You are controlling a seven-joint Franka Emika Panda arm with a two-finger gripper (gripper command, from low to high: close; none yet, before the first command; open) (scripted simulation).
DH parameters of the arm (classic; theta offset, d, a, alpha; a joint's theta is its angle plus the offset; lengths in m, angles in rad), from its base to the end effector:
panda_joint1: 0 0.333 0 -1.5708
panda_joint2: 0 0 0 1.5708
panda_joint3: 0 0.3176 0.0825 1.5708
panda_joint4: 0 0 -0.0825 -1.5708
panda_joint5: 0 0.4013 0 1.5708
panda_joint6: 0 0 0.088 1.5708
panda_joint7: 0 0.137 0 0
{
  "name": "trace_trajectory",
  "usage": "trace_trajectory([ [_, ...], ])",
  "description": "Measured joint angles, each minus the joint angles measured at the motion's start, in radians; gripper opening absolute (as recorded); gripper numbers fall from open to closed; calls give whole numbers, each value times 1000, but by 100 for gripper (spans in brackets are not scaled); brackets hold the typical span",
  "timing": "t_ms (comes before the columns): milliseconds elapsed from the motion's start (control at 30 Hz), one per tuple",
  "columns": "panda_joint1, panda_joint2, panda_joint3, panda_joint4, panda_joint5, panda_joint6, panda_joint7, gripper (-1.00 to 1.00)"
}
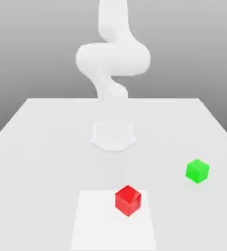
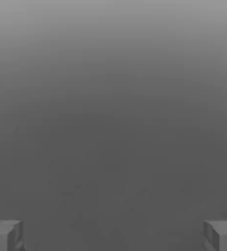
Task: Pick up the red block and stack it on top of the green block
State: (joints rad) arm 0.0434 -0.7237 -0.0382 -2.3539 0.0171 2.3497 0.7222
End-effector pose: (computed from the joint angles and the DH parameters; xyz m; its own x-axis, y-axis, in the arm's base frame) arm 0.4137 -0.0010 0.6389 0.5739 -0.6735 0.4658 -0.4873 -0.7380 -0.4668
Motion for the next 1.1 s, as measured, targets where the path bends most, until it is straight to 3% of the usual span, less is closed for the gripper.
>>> trace_trajectory([
  [400, 189, 443, -119, -289, 72, 274, -420, 0],
  [600, 217, 677, -114, -443, -1, 430, -566, 0],
  [933, 167, 942, -37, -428, 90, 651, -662, 0],
  [967, 160, 957, -28, -426, 98, 664, -667, -100],
  [1100, 160, 957, -28, -426, 96, 662, -665, -100],
])
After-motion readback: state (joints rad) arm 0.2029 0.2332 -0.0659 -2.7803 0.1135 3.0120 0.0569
